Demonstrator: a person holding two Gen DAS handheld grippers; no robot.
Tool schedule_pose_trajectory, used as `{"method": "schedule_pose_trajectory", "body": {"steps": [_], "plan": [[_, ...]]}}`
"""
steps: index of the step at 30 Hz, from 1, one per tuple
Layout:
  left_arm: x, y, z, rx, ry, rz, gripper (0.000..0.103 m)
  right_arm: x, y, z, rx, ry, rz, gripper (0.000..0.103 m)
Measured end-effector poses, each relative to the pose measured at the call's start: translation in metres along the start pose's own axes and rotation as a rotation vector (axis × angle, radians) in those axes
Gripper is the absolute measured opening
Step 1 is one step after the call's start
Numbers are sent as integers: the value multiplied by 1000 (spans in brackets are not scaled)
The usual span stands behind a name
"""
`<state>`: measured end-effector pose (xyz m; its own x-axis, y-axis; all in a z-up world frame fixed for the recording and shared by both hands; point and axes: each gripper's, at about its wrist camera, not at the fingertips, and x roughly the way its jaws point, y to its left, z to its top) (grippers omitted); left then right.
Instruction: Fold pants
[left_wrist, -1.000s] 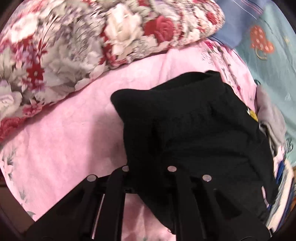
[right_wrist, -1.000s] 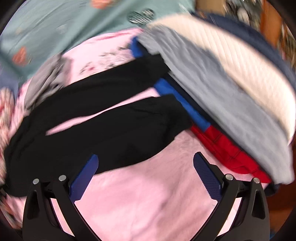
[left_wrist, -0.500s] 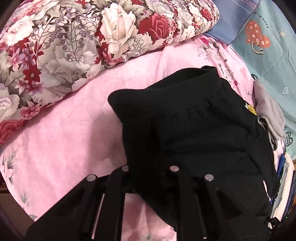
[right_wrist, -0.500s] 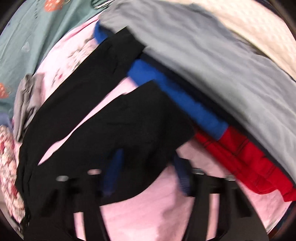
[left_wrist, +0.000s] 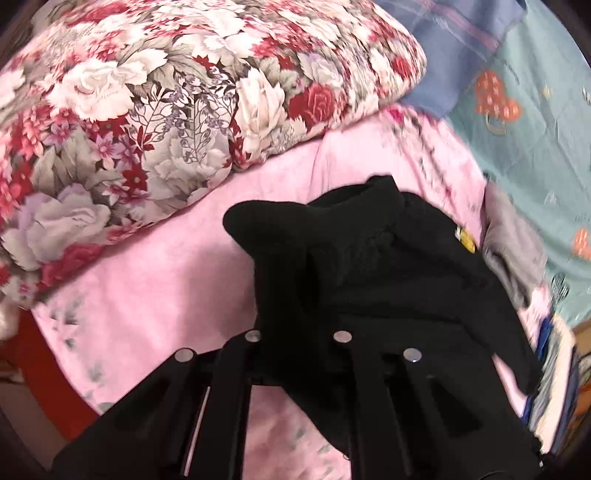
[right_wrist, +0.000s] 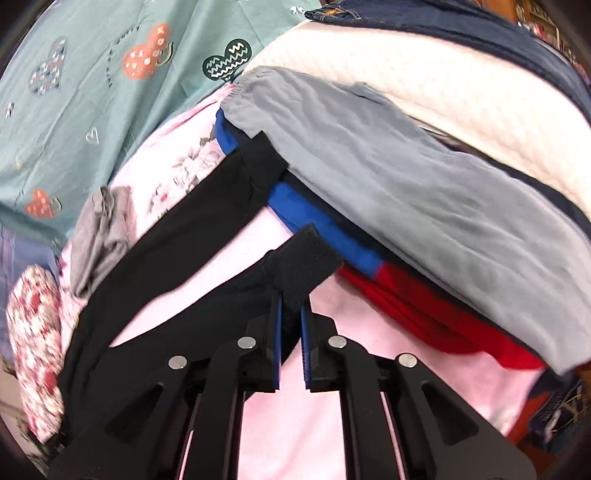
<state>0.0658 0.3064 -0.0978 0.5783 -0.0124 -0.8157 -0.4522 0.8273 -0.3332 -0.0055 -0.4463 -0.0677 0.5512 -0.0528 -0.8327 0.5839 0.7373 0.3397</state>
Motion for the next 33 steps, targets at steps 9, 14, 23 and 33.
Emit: {"method": "schedule_pose_trajectory", "body": {"steps": [9, 14, 23, 33], "plan": [[-33, 13, -19, 72, -10, 96, 63, 25, -20, -22, -91, 78, -314, 44], [-66, -24, 8, 156, -112, 63, 65, -17, 20, 3, -194, -144, -233, 50], [66, -130, 43, 317, 157, 7, 21, 129, 54, 105, -74, 220, 52, 50], [140, -137, 45, 307, 258, 82, 15, 184, 57, 122, -62, 180, 3, 4]]}}
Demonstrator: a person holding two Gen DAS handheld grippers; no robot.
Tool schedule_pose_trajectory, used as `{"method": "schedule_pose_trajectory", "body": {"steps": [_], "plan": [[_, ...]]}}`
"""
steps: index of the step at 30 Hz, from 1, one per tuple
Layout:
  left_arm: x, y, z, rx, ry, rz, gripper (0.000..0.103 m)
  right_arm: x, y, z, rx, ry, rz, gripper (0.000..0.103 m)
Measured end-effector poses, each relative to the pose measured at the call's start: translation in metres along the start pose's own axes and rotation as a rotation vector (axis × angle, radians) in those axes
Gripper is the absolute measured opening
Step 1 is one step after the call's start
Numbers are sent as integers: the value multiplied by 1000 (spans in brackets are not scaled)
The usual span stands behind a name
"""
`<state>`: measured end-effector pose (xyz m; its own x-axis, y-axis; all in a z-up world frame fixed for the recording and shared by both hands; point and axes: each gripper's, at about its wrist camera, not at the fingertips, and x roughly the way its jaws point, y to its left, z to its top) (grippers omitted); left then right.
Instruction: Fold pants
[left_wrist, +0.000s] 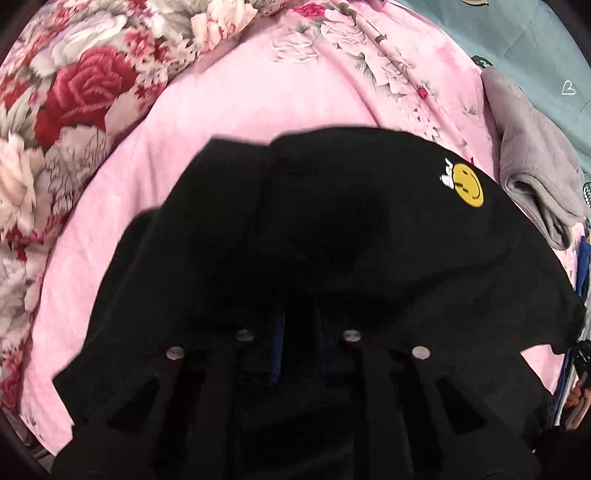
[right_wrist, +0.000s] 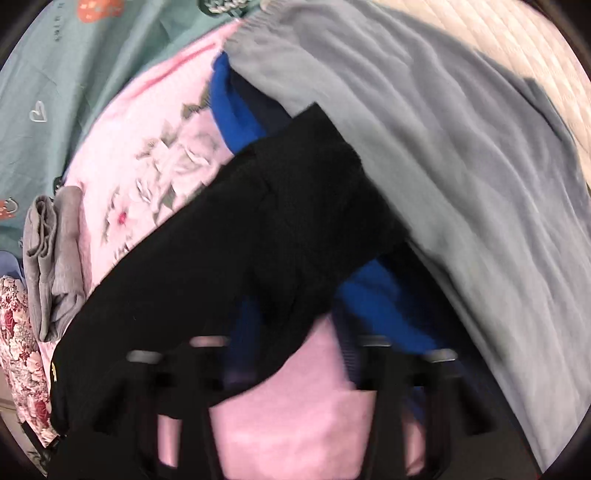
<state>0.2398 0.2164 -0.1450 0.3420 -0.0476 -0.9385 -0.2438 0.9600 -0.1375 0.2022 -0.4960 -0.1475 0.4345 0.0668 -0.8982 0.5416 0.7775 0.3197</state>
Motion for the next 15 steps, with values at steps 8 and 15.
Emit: {"method": "schedule_pose_trajectory", "body": {"steps": [8, 15], "plan": [[-3, -2, -1, 41, -10, 3, 16, -40, -11, -15, 55, -59, 10, 4], [-52, 7, 12, 147, -22, -8, 42, -27, 4, -32, -63, 28, -157, 38]]}}
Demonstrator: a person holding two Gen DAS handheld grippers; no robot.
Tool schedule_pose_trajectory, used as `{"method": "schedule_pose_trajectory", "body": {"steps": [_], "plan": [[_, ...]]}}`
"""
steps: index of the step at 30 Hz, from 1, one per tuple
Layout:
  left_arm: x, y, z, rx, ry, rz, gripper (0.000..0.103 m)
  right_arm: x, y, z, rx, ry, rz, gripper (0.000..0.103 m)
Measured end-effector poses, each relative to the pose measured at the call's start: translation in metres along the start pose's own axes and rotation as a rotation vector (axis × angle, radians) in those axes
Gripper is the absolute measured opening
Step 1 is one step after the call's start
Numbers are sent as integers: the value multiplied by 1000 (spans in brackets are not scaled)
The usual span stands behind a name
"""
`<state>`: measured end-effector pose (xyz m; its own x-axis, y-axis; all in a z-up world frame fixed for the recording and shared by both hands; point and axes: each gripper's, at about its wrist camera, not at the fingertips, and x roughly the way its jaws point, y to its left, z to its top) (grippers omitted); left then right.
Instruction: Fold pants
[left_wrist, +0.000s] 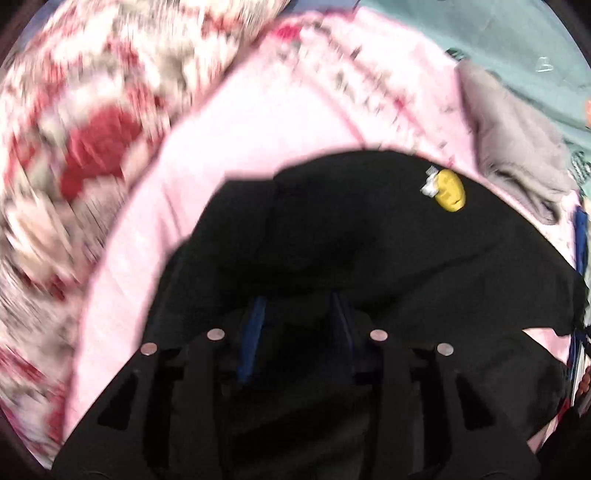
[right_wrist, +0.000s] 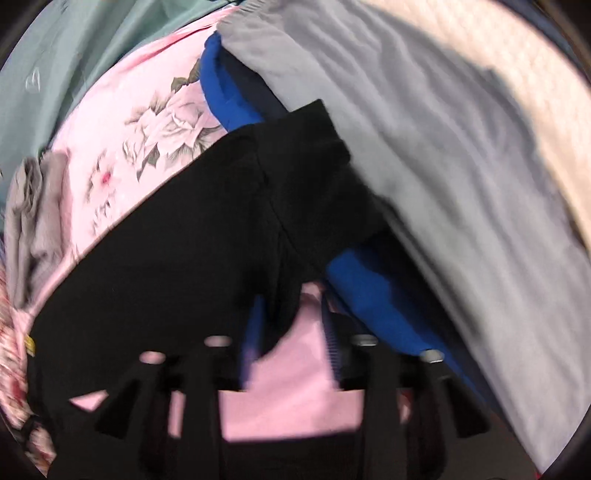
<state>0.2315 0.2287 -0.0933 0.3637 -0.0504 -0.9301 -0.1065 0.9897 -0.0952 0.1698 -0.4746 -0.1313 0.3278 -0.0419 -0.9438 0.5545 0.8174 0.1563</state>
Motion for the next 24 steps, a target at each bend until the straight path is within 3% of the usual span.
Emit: {"method": "schedule_pose_trajectory", "body": {"steps": [1, 2, 3, 4, 6, 10, 15, 20, 22, 23, 24], "plan": [[-6, 2, 8, 18, 1, -8, 49, -12, 1, -6, -10, -33, -4, 39], [-10, 2, 15, 38, -4, 9, 74, -22, 0, -11, -14, -55, -4, 41], [-12, 1, 25, 73, -20, 45, 82, -35, 0, -20, -16, -85, 16, 42], [-12, -2, 38, 127, -47, 104, 82, -47, 0, -30, -13, -107, 60, 43], [-7, 1, 59, 143, -45, 186, 80, -63, 0, -48, -7, -126, 134, 44], [27, 3, 98, 250, 61, 78, 81, -83, 4, -82, -19, -131, 157, 44], [75, 3, 109, 309, 158, -11, 79, -90, 8, -102, -20, -108, 136, 44], [89, -6, 107, 368, 169, -105, 79, -91, 36, -105, -103, -89, 85, 44], [92, -15, 100, 402, 145, -77, 79, -89, 59, -101, -156, -91, 90, 44], [93, -20, 96, 421, 127, -54, 77, -87, 79, -98, -207, -92, 102, 44], [91, -26, 91, 440, 107, -46, 57, -85, 95, -95, -249, -93, 113, 44]]}}
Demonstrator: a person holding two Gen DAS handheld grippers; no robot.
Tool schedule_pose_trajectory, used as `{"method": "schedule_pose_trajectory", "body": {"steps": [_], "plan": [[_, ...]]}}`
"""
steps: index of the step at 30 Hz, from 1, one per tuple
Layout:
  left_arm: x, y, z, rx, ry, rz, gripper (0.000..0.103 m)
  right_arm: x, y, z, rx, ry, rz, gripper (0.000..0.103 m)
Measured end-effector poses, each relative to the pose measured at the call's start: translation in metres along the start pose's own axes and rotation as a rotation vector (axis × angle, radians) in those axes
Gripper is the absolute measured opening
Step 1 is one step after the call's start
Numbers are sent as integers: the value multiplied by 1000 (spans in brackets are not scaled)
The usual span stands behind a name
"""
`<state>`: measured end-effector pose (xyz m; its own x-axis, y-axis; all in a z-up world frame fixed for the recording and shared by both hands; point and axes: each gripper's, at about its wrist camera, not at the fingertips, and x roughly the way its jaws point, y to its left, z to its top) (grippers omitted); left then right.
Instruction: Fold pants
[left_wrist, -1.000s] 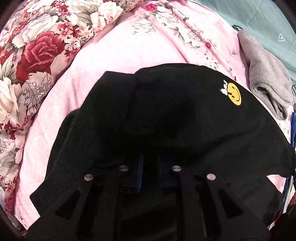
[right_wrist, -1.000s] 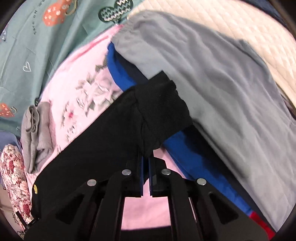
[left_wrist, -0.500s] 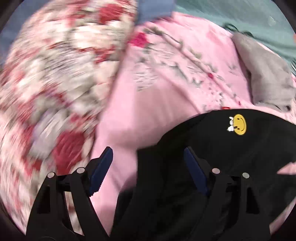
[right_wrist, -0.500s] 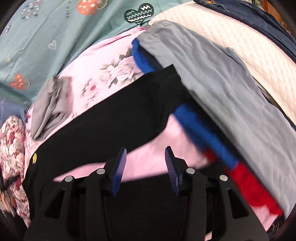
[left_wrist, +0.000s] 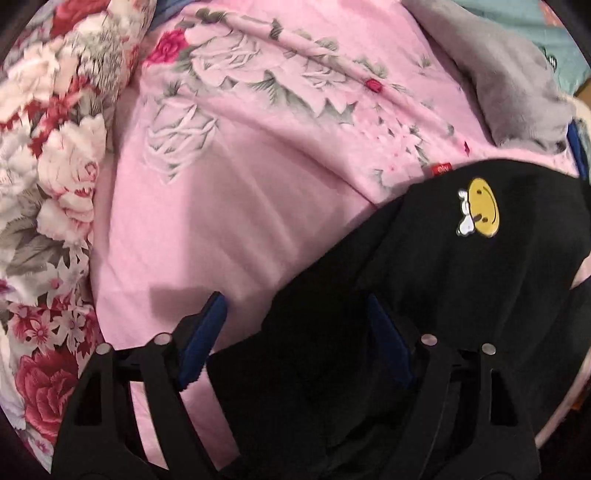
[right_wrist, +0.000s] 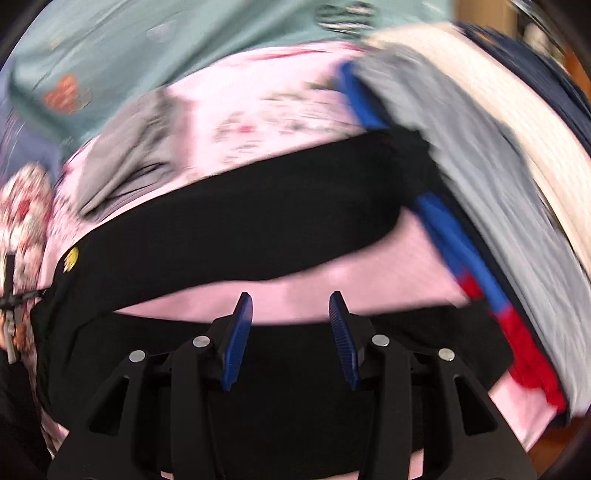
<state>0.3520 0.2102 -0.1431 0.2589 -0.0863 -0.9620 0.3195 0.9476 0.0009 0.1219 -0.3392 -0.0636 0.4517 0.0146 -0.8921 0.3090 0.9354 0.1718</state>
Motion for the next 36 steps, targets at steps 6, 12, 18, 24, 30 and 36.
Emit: {"method": "schedule_pose_trajectory", "body": {"steps": [6, 12, 18, 24, 30, 36], "plan": [[-16, -33, -6, 104, -57, 30, 13, 44, 131, 45, -392, 16, 222, 44], [-42, -42, -8, 108, -156, 58, 13, 90, 279, 63, -923, 126, 385, 51], [-49, -55, -30, 126, -174, 91, 13, 124, 372, 50, -1239, 144, 378, 51], [-58, -53, -37, 132, -189, 73, 13, 171, 387, 53, -1304, 150, 288, 51], [-47, -50, -31, 108, -169, 96, 13, 167, 380, 43, -1310, 198, 396, 3], [-40, -26, 5, 15, -199, 183, 13, 152, 401, 72, -1174, 40, 325, 3]]}}
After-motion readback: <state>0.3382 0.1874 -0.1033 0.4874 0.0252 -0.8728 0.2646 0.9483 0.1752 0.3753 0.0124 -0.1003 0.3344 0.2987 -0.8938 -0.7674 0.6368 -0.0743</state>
